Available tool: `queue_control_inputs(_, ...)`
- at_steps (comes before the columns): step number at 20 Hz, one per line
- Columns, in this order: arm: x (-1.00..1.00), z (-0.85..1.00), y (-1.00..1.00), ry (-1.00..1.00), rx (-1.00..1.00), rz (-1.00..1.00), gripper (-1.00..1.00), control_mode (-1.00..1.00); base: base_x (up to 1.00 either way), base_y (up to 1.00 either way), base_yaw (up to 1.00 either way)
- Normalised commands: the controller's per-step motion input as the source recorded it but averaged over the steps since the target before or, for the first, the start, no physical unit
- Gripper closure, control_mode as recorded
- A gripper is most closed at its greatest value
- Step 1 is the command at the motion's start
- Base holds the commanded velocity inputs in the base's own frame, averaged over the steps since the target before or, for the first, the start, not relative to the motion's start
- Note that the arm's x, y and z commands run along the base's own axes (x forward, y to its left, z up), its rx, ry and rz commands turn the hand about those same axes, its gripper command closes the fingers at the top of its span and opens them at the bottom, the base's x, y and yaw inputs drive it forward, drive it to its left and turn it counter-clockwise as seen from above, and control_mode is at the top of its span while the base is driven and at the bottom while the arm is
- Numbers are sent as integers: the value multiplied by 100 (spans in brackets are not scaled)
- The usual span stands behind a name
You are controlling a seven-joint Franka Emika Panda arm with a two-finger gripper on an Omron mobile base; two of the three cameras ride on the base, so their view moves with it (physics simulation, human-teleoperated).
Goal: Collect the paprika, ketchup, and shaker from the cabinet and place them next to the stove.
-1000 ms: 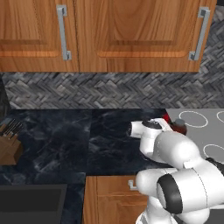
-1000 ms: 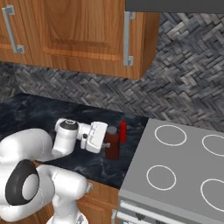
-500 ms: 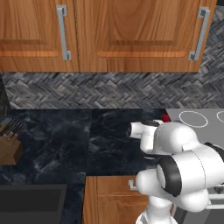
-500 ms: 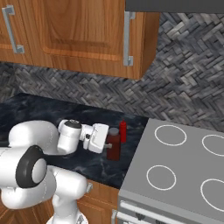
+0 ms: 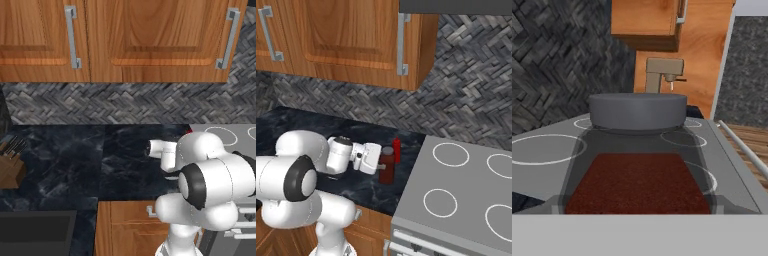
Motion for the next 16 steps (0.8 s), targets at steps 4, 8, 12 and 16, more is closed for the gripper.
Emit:
queue_control_inputs(4, 7, -32, -2, -6, 0, 0, 100, -100, 0, 0, 0)
queue_control_inputs(8, 6, -34, -1, -10, 0, 0, 100, -100, 0, 0, 0)
queue_control_inputs(12, 3, -39, 0, -14, 0, 0, 100, -100, 0, 0, 0)
queue_control_inputs(16, 0, -39, 0, -17, 0, 0, 100, -100, 0, 0, 0)
